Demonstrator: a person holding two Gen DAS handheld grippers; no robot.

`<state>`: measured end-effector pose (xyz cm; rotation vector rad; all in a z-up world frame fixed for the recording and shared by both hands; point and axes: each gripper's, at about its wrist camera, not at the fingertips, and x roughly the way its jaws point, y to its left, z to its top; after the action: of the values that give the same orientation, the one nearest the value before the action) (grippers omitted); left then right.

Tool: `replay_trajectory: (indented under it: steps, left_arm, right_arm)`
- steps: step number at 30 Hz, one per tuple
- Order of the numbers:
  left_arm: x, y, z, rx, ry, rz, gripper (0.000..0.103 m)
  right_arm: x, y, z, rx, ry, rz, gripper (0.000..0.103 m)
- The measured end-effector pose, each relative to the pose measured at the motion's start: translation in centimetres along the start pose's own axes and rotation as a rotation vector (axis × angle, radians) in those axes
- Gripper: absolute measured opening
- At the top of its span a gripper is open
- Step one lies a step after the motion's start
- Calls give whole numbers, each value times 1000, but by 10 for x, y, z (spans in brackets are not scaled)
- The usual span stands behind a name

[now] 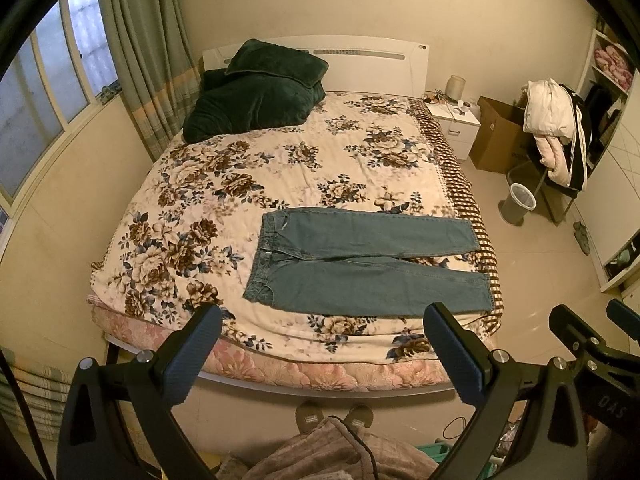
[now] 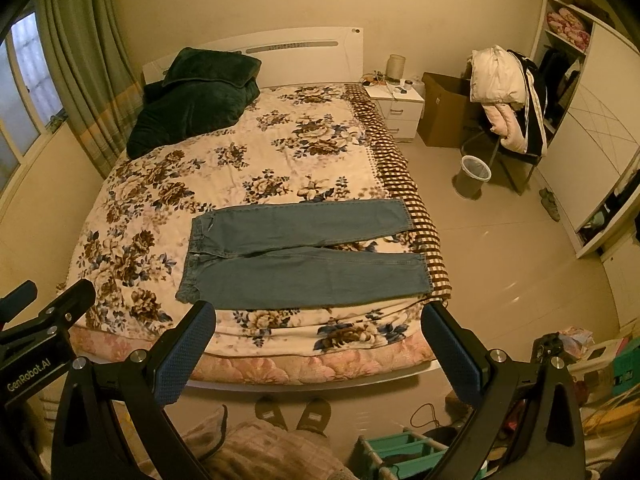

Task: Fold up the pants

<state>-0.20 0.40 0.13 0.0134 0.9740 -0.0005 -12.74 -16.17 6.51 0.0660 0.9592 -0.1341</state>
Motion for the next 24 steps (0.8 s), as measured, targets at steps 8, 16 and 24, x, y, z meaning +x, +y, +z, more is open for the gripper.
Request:
replay_trajectory:
  steps: [8,16,24]
  left_arm:
    - [-1,2,1,0,-2,1,103]
    - [-1,3,1,0,-2,-1,103]
    - [-3,2,3,-1,-2,0,103]
  right_arm:
    - [-1,3,0,1,2,3,103]
    - [0,1,0,1,2,1,103]
    - [0,2,0,1,1,-1,103]
